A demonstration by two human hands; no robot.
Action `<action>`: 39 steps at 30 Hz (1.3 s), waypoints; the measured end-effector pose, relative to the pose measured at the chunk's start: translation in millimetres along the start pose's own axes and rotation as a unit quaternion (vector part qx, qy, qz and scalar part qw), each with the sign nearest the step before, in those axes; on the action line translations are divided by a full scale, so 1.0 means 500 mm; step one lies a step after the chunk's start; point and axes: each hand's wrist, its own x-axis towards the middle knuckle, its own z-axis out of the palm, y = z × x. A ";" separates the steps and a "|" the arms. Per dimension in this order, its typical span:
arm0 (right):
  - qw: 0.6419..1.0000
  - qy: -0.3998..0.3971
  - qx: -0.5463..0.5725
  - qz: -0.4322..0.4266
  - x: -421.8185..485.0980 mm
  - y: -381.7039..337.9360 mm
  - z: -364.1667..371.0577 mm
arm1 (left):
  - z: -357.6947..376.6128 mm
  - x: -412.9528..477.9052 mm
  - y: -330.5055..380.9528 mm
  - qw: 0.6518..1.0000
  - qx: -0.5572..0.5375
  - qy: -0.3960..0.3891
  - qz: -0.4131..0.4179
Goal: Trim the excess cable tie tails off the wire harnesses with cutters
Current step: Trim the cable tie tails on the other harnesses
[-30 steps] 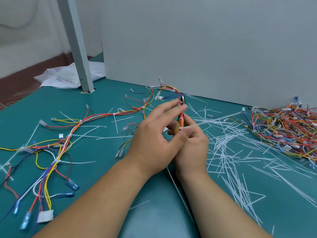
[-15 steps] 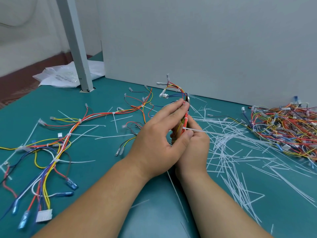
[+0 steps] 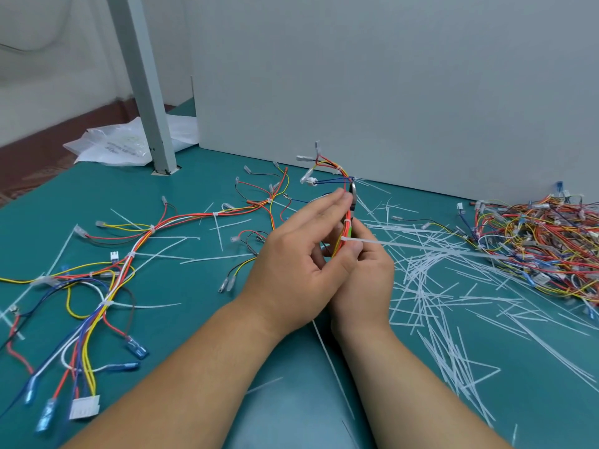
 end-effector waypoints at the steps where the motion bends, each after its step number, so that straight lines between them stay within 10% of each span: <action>1: 1.000 0.000 0.004 0.003 -0.001 -0.001 0.001 | 0.000 0.000 -0.001 1.000 0.000 0.001 -0.006; 39: 0.997 0.045 -0.046 -0.038 -0.003 -0.003 0.000 | -0.003 0.003 0.007 0.998 0.005 0.048 0.041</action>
